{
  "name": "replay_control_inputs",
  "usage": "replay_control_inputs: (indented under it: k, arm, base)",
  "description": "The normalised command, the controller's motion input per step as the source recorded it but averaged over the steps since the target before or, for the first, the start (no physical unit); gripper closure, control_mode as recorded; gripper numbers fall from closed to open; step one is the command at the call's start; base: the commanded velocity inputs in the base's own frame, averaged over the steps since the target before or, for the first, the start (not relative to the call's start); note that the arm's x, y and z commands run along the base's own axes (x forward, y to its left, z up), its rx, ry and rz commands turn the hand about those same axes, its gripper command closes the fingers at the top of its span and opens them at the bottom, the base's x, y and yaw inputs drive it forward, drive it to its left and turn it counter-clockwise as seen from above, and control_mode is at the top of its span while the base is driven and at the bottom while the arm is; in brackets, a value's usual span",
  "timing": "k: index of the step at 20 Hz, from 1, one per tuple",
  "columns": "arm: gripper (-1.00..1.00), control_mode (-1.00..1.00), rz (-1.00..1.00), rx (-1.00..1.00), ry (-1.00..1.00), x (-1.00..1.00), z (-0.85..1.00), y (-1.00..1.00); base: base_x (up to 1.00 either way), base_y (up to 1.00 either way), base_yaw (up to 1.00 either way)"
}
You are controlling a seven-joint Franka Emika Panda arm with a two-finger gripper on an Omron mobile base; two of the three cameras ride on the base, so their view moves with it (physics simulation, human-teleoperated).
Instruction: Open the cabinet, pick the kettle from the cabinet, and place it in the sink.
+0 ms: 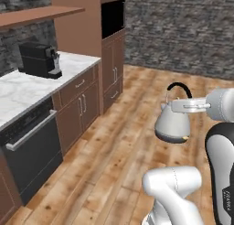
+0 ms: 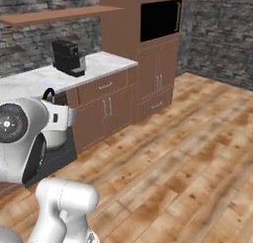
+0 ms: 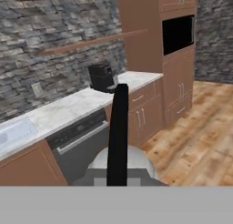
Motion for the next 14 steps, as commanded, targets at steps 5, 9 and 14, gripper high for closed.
replay_control_inputs:
  k: [5,9,14]
  arm:
    - [1.00,1.00,0.00,0.00,0.00,0.00,0.00,0.00]
    - [1.00,1.00,0.00,0.00,0.00,0.00,0.00,0.00]
    - [1.00,1.00,0.00,0.00,0.00,0.00,0.00,0.00]
  base:
    - [0.30,0.06,0.48]
    - [0.30,0.06,0.46]
    - [0.37,0.09,0.36]
